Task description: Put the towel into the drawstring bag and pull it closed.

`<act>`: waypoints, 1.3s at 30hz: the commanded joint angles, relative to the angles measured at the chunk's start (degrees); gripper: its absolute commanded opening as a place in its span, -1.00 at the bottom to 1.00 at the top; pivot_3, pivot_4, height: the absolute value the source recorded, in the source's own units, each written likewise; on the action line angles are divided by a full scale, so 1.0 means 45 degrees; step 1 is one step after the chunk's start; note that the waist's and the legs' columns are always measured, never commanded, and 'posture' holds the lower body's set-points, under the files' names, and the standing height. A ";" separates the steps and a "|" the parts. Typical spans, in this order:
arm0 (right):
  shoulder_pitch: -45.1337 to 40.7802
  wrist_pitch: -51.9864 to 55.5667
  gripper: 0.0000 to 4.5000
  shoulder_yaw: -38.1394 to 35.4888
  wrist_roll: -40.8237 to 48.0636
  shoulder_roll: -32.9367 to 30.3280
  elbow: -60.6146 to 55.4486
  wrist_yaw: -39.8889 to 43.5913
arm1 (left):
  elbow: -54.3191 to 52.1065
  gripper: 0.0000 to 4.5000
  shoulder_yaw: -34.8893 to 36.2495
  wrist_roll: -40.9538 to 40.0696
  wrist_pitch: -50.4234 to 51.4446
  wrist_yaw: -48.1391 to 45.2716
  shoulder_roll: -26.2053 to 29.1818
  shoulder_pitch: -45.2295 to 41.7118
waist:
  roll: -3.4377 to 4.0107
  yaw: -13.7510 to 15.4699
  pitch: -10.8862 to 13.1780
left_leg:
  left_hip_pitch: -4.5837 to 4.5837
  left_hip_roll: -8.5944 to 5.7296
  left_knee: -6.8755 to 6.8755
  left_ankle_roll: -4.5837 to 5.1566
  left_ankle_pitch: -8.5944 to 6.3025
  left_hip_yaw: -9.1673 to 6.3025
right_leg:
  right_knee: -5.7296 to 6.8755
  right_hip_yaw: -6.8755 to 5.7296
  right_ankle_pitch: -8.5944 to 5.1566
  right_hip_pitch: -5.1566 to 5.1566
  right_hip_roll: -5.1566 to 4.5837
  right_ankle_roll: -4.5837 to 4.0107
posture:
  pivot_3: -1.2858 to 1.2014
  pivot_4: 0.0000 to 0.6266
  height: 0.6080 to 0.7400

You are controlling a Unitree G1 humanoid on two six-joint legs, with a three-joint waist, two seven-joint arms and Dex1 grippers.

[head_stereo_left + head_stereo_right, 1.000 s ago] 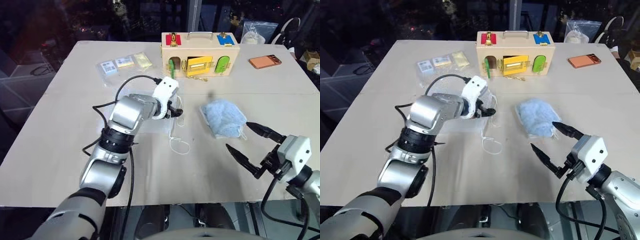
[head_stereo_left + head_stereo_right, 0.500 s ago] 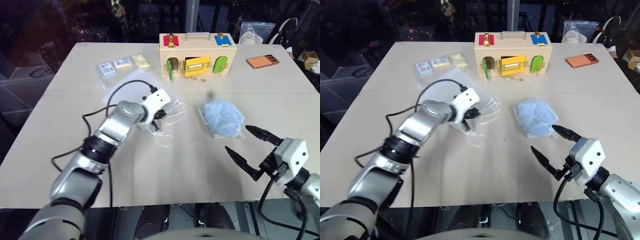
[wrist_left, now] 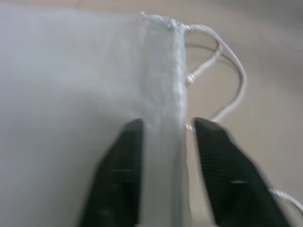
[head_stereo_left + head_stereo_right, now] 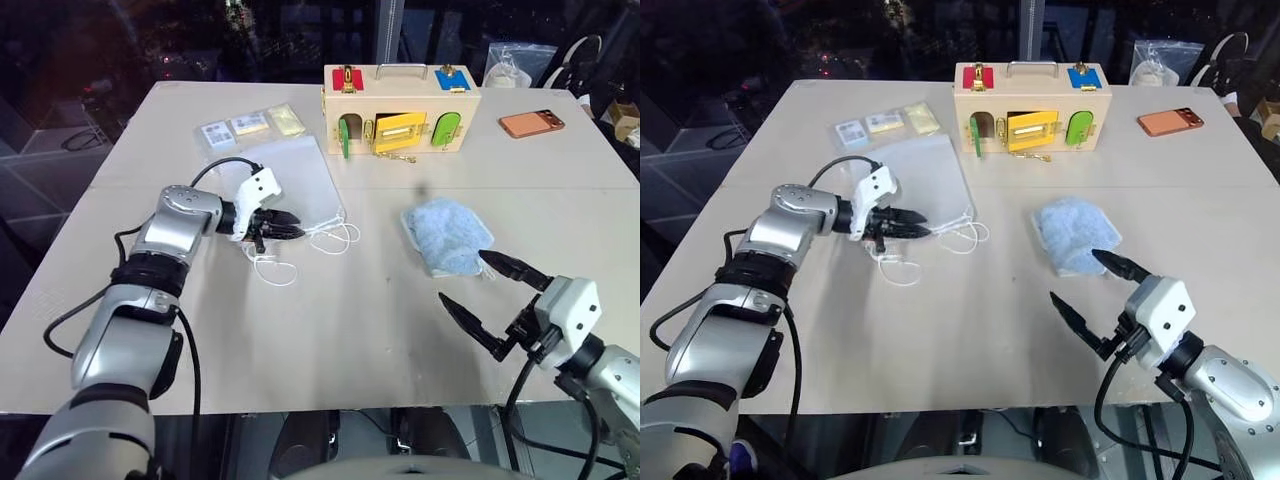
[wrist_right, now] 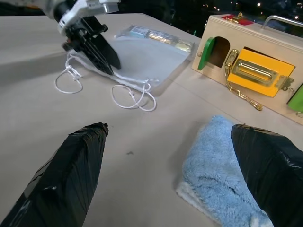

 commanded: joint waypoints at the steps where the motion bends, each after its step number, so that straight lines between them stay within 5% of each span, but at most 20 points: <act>1: -0.0063 -0.0314 1.00 -0.0018 -0.0049 0.0083 -0.0238 -0.0106 | -0.1441 0.14 0.0285 0.0780 -0.1591 0.0956 0.0180 0.0726 | 0.0001 -0.0008 0.0000 | 0.0002 0.0000 0.0000 0.0000 0.0000 0.0002 | 0.0000 0.0003 0.0000 0.0000 -0.0001 0.0000 | 0.03 -0.52 1.00; 6: -0.0311 -0.0375 1.00 0.0119 -0.0088 0.0036 -0.0063 -0.0001 | -0.2346 0.14 0.0698 0.1205 -0.2219 0.2353 -0.0061 0.1360 | 0.0000 0.0004 -0.0001 | 0.0012 0.0006 -0.0001 0.0001 0.0000 -0.0002 | 0.0010 0.0002 0.0001 0.0001 0.0004 -0.0003 | 0.03 -0.52 1.00; 11: -0.0472 -0.0382 1.00 0.0018 -0.0029 -0.0061 0.0091 0.0177 | -0.3294 0.14 0.1187 0.0304 -0.0499 0.1382 0.0247 0.1502 | -0.0001 0.0006 -0.0002 | 0.0016 0.0005 0.0002 0.0001 -0.0001 -0.0001 | 0.0013 -0.0001 0.0001 0.0005 0.0004 -0.0003 | 0.03 -0.52 1.00; 37: -0.0248 -0.0398 1.00 0.0181 -0.0212 0.0016 -0.0065 0.0036 | -0.1328 0.14 0.0700 0.2741 -0.3484 0.2221 0.0273 0.0991 | -0.0002 0.0002 -0.0003 | 0.0022 0.0010 0.0002 -0.0005 0.0003 0.0008 | 0.0014 0.0004 0.0002 0.0007 0.0023 -0.0001 | 0.03 -0.52 1.00; 39: -0.0259 -0.0390 1.00 0.0182 -0.0242 0.0009 -0.0057 0.0013 | -0.1145 -0.08 0.0704 0.2798 -0.3612 0.2372 0.0192 0.0916 | -0.0002 -0.0001 -0.0003 | 0.0022 0.0010 0.0002 -0.0004 0.0003 0.0010 | 0.0014 0.0005 0.0002 0.0007 0.0023 0.0000 | 0.03 -0.52 1.00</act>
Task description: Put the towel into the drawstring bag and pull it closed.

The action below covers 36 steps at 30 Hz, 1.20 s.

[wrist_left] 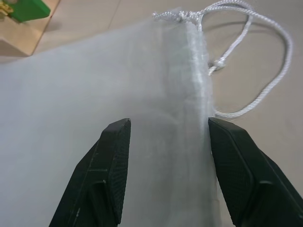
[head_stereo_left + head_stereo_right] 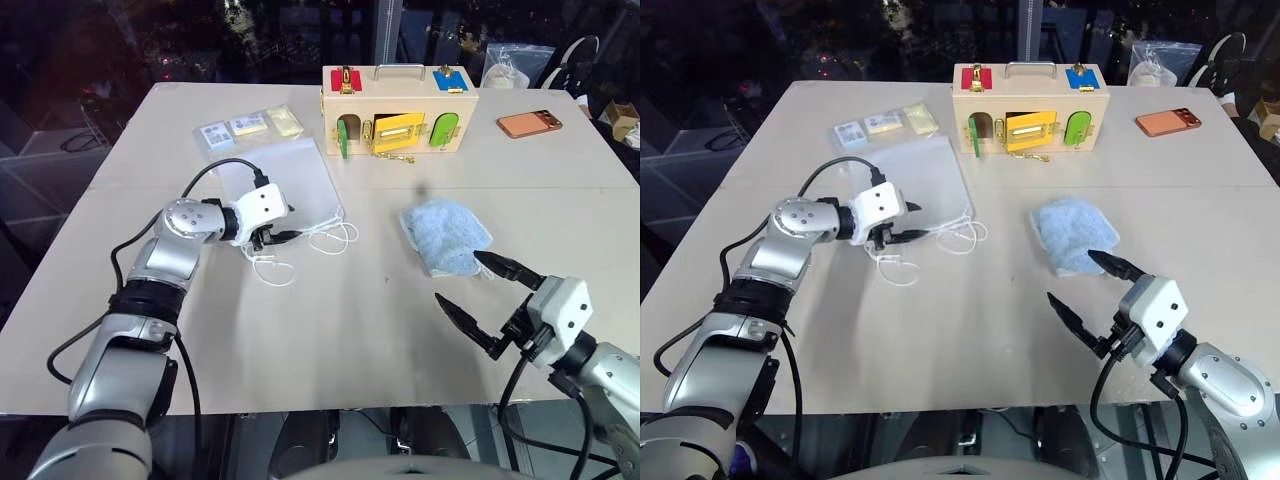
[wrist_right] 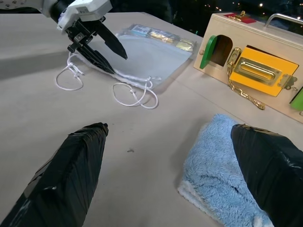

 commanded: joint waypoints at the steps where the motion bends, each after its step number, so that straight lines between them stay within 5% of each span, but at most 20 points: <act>1: -0.0042 -0.0188 1.00 -0.0032 -0.0001 0.0002 -0.0450 -0.0111 | 0.0182 -0.21 0.0132 0.0111 -0.0398 0.0219 -0.0074 -0.0362 | 0.0000 0.0000 0.0000 | 0.0000 0.0000 0.0000 0.0000 0.0000 0.0001 | 0.0000 0.0001 0.0000 0.0000 0.0000 0.0000 | 0.03 -0.52 1.00; 5: -0.0160 0.1681 1.00 0.0149 -0.1307 -0.0028 -0.0925 -0.1791 | 0.0205 -0.98 0.0636 -0.0768 0.0816 -0.0324 -0.0332 -0.0534 | -0.0001 0.0003 0.0000 | 0.0000 0.0001 0.0000 -0.0001 0.0001 0.0002 | 0.0002 0.0000 0.0000 0.0000 0.0000 0.0000 | 0.03 -0.52 1.00; 20: -0.2315 0.3782 1.00 -0.0489 -0.0076 0.0419 0.1478 -0.2282 | -0.1450 -0.98 0.2755 -0.5010 1.0254 -0.1801 -0.0303 -0.1922 | -0.0022 -0.0029 0.0005 | 0.0000 0.0003 0.0024 -0.0015 0.0009 -0.0003 | 0.0016 0.0003 -0.0002 0.0001 0.0007 0.0004 | 0.03 -0.52 1.00; 29: -0.7553 0.6644 1.00 -0.0409 0.0760 0.0848 0.6335 -0.2743 | -0.4026 -0.98 0.3000 -0.6096 1.2750 -0.0140 -0.1074 -0.1798 | -0.0018 -0.0063 0.0007 | 0.0025 0.0003 0.0012 -0.0055 0.0034 0.0020 | 0.0035 0.0037 0.0001 0.0004 0.0010 -0.0002 | 0.03 -0.52 1.00; 36: -0.9562 0.7814 1.00 0.1736 0.0281 0.0697 1.0211 -0.1107 | -0.4949 -0.98 0.3220 -0.6382 1.3192 0.1484 -0.1968 -0.1606 | -0.0018 -0.0063 0.0006 | 0.0023 0.0000 -0.0003 -0.0056 0.0034 0.0034 | 0.0031 0.0044 0.0003 0.0001 0.0007 -0.0003 | 0.03 -0.52 1.00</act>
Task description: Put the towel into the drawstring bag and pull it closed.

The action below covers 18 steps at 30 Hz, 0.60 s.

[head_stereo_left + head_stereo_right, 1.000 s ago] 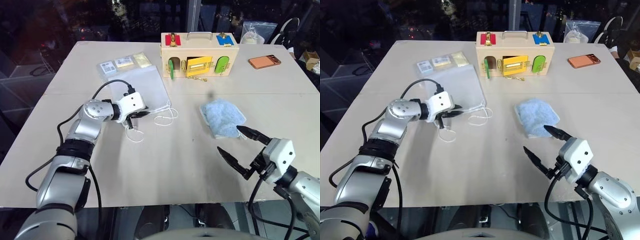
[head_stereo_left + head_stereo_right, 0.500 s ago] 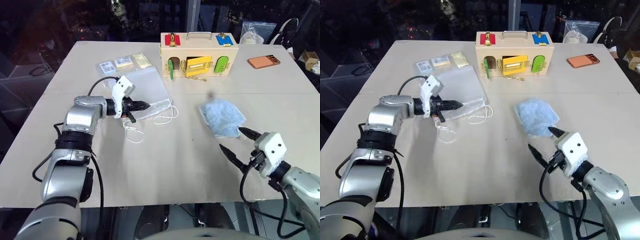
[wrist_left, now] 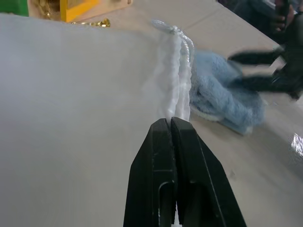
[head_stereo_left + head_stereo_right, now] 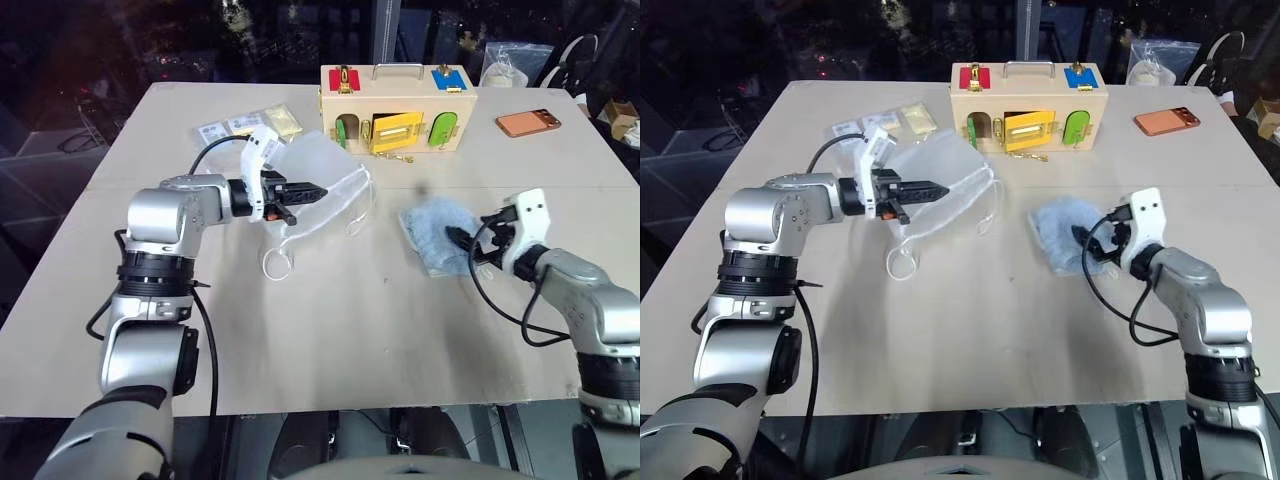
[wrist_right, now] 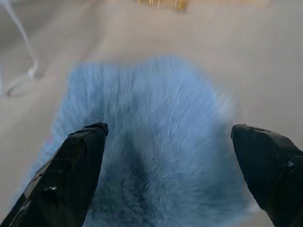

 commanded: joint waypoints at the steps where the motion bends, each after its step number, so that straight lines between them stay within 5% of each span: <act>1: -0.0294 -0.0335 1.00 0.1709 -0.1018 -0.0510 0.1413 0.1107 | -0.0796 -0.98 0.0460 -0.0354 0.0142 0.0776 -0.0197 0.0008 | -0.0006 -0.0063 -0.0005 | 0.0000 0.0000 0.0000 0.0000 0.0000 0.0002 | 0.0001 0.0003 0.0000 -0.0002 0.0000 0.0001 | 0.03 -0.52 1.00; 4: -0.0223 -0.1311 1.00 0.2978 -0.2127 -0.1002 0.2228 0.1781 | -0.1121 -0.98 0.0612 -0.0575 0.0370 0.1159 -0.0313 0.0183 | -0.0044 -0.0234 -0.0032 | 0.0021 0.0000 0.0001 0.0002 -0.0002 0.0008 | 0.0000 0.0011 0.0001 0.0010 0.0000 0.0001 | 0.03 -0.52 1.00; 14: 0.0899 -0.3359 -0.88 0.2326 -0.1015 -0.0564 0.0112 0.4002 | -0.1056 -1.00 0.0726 -0.1292 0.0920 0.1624 -0.0347 0.0213 | -0.0056 -0.0318 -0.0044 | 0.0054 0.0008 -0.0003 -0.0007 0.0001 -0.0019 | 0.0008 -0.0002 0.0001 0.0039 -0.0002 0.0001 | 0.03 -0.52 1.00; 18: 0.1960 -0.4258 -0.99 0.1377 0.0805 0.0185 -0.1936 0.4907 | -0.1165 -1.00 0.0430 -0.1450 0.1245 0.1624 -0.0461 0.0312 | -0.0049 -0.0317 -0.0032 | 0.0041 0.0011 -0.0018 -0.0020 0.0006 -0.0027 | 0.0004 0.0001 0.0001 0.0029 0.0000 0.0001 | 0.03 -0.52 1.00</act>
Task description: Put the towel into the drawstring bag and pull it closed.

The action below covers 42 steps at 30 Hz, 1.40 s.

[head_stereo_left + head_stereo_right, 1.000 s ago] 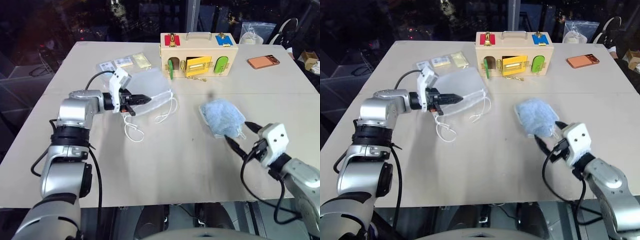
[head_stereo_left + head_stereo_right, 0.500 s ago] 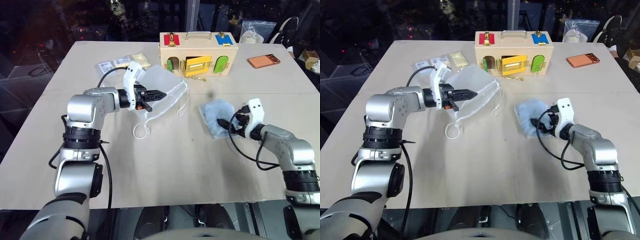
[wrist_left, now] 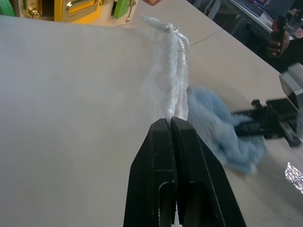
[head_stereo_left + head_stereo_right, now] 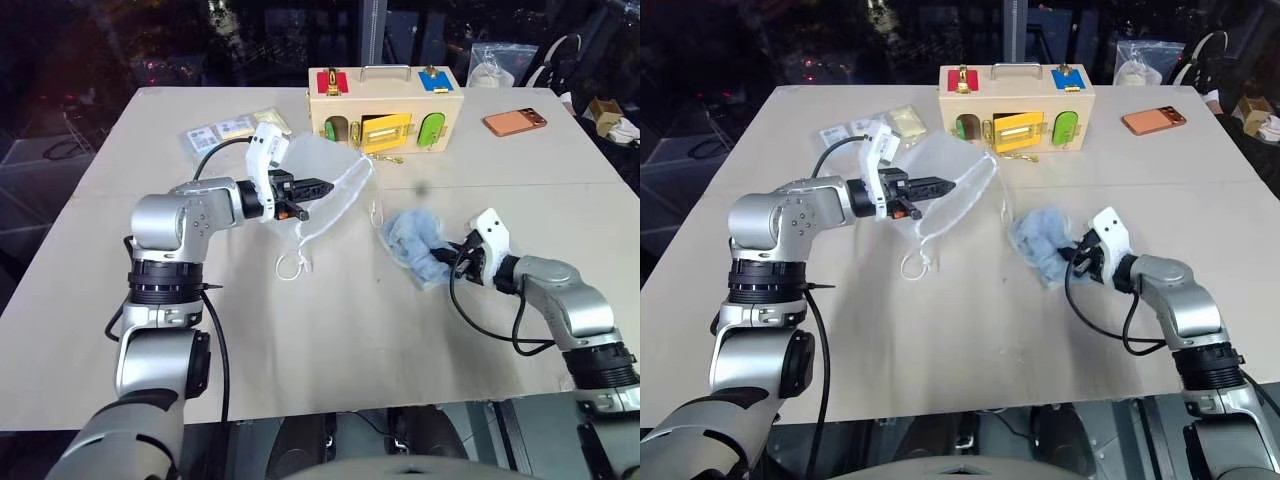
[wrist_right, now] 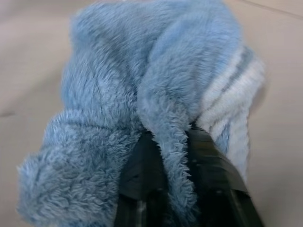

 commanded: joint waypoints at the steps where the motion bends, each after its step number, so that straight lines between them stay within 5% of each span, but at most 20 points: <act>1: 0.0758 -0.0383 -0.99 -0.0674 0.2331 0.0792 -0.2320 0.1004 | -0.0511 -1.00 -0.0113 -0.0381 0.0409 0.0073 -0.0128 0.0031 | 0.0029 0.0005 0.0022 | -0.0008 0.0000 -0.0003 -0.0005 0.0003 -0.0002 | 0.0002 0.0000 0.0000 -0.0012 0.0002 0.0000 | 0.03 -0.52 1.00; 8: 0.0521 -0.0701 -0.99 0.0042 0.3372 0.2700 -0.4107 0.0194 | -0.1602 -1.00 -0.0718 -0.1033 0.1268 -0.0133 -0.0264 0.0857 | 0.0050 0.0014 0.0035 | -0.0009 -0.0004 -0.0001 -0.0008 0.0005 0.0006 | 0.0007 -0.0001 0.0001 -0.0021 -0.0004 0.0000 | 0.03 -0.52 1.00; 14: -0.1227 -0.1571 -0.99 0.2499 -0.0930 0.2850 -0.0097 -0.1546 | -0.2314 -1.00 -0.0176 -0.1978 0.1778 -0.0011 -0.0609 0.1058 | 0.0052 0.0040 0.0035 | -0.0004 -0.0011 0.0000 -0.0013 0.0009 0.0004 | 0.0021 -0.0001 0.0002 -0.0025 -0.0012 -0.0010 | 0.03 -0.52 1.00; 22: -0.2552 -0.1961 -0.99 0.3519 -0.3585 0.2945 0.3119 -0.2795 | -0.3272 -1.00 0.0103 -0.2784 0.2280 -0.0115 0.0088 0.1450 | 0.0053 -0.0029 0.0033 | -0.0015 -0.0016 -0.0005 -0.0020 0.0013 0.0024 | 0.0011 0.0013 0.0002 -0.0036 -0.0015 -0.0005 | 0.03 -0.52 1.00; 28: -0.2947 -0.0739 -0.99 0.1464 -0.1887 0.4342 0.3386 -0.3596 | -0.3770 -1.00 -0.0092 -0.2823 0.2346 -0.0263 0.1411 0.1917 | 0.0049 -0.0022 0.0028 | 0.0029 -0.0008 -0.0005 -0.0055 0.0037 -0.0009 | 0.0071 0.0003 0.0003 -0.0018 -0.0013 -0.0016 | 0.03 -0.52 1.00; 34: -0.3308 0.2145 -0.99 -0.1821 0.3404 0.6577 0.1450 -0.3532 | -0.3930 -1.00 -0.0514 -0.2797 0.1963 -0.0503 0.2254 0.2492 | 0.0058 0.0010 0.0036 | -0.0012 -0.0012 -0.0019 -0.0071 0.0043 -0.0054 | 0.0083 0.0001 0.0006 -0.0041 -0.0078 -0.0023 | 0.03 -0.52 1.00; 42: -0.4587 -0.0324 -0.99 -0.0907 0.1192 0.8483 0.4722 -0.5092 | -0.3137 -1.00 -0.0574 -0.2731 0.1680 0.0301 0.0740 0.1558 | 0.0066 -0.0033 0.0040 | -0.0013 -0.0018 -0.0056 -0.0071 0.0043 -0.0042 | 0.0080 0.0003 0.0005 -0.0068 -0.0031 -0.0022 | 0.03 -0.52 1.00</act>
